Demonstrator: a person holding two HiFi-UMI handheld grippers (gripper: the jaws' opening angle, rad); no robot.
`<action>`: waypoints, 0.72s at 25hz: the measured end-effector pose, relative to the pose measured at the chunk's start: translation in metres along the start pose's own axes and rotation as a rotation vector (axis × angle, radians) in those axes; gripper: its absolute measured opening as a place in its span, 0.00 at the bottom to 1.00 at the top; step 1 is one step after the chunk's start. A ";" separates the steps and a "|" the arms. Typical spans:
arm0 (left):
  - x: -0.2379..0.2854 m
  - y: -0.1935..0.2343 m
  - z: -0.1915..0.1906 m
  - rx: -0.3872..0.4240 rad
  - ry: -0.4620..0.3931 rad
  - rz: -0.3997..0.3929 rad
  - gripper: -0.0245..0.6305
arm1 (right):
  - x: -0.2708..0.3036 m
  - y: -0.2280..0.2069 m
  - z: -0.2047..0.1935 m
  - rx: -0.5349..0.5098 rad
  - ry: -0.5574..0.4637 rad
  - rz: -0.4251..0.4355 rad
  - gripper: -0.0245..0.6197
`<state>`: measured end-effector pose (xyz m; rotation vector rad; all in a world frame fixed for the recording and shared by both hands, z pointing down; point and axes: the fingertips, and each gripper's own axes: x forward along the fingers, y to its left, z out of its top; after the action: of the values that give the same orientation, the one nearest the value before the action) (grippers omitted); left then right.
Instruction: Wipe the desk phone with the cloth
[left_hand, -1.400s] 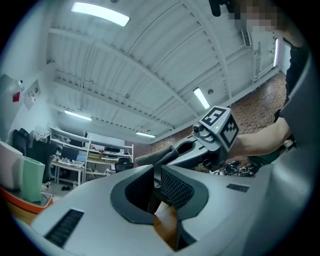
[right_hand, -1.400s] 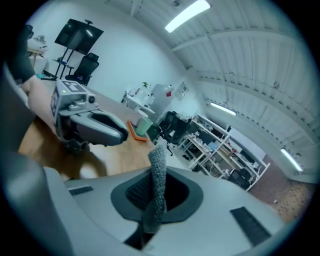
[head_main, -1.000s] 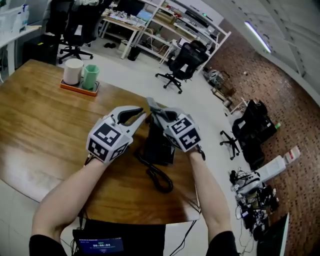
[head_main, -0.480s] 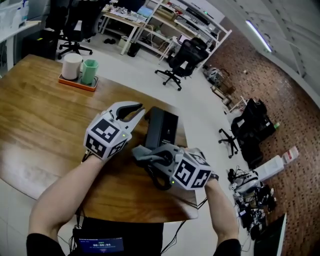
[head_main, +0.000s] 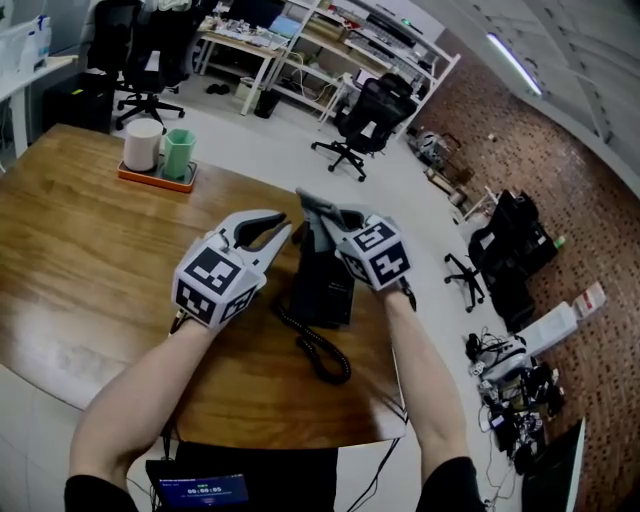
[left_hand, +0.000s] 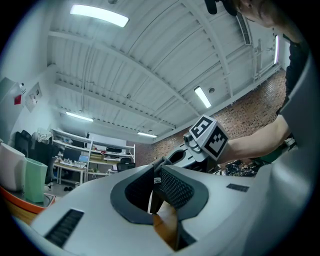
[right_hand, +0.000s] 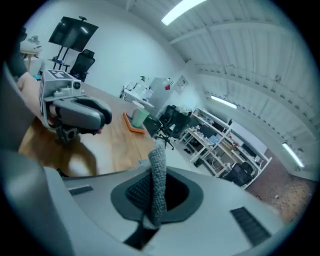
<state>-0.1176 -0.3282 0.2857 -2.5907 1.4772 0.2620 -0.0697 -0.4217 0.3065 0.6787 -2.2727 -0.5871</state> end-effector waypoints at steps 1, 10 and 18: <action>0.001 -0.001 0.001 0.000 0.000 -0.001 0.09 | 0.002 0.003 -0.003 -0.005 0.010 0.009 0.08; 0.003 0.003 -0.002 0.009 0.010 0.000 0.09 | -0.060 0.136 -0.023 -0.338 0.070 0.359 0.08; 0.001 0.007 -0.002 0.005 0.008 -0.004 0.09 | -0.077 0.111 -0.017 -0.346 0.031 0.299 0.08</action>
<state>-0.1232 -0.3330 0.2872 -2.5936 1.4733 0.2480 -0.0424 -0.2936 0.3446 0.1740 -2.1156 -0.7880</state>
